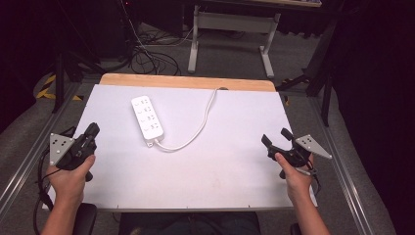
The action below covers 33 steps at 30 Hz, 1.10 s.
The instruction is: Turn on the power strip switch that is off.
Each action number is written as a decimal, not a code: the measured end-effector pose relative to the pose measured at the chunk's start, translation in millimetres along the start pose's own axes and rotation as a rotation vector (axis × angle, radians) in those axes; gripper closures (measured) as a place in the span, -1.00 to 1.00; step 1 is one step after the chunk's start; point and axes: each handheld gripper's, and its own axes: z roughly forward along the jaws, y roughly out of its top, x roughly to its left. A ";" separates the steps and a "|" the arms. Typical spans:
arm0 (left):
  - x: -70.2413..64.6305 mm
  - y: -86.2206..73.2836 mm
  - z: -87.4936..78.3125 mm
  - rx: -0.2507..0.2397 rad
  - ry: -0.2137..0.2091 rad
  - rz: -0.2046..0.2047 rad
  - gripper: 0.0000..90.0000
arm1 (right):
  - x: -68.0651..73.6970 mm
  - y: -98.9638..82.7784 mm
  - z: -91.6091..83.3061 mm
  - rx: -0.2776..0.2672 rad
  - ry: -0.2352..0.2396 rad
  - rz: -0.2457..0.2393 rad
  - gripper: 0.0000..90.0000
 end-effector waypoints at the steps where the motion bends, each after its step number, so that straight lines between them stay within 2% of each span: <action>1: 0.0 0.0 0.0 0.000 0.000 0.000 1.00 | 0.1 0.0 0.0 0.000 0.001 -0.001 -0.72; 7: -2.9 4.7 1.4 0.009 -0.005 0.042 1.00 | 0.0 0.0 -1.1 -0.003 0.000 0.004 -0.72; 10: 1.6 10.0 7.9 0.016 0.013 0.019 1.00 | -0.1 -0.5 -1.0 -0.001 0.002 0.004 -0.71; 12: 5.8 13.0 15.0 0.037 0.014 -0.018 1.00 | -0.2 -0.5 -0.8 -0.001 0.003 0.006 -0.71; 15: 6.0 15.9 17.8 0.048 0.007 -0.018 1.00 | -0.4 -0.1 -1.2 -0.002 0.002 0.009 -0.71; 26: 0.8 30.8 44.9 0.071 -0.027 0.044 1.00 | -1.0 -0.8 -1.1 0.002 0.002 0.010 -0.70; 28: -0.7 32.1 57.6 0.102 -0.039 0.064 1.00 | -1.0 -0.5 -0.9 0.001 0.005 0.009 -0.69; 33: -3.2 33.6 74.2 0.129 -0.055 0.076 1.00 | -0.9 -0.2 -1.9 -0.002 0.000 0.008 -0.69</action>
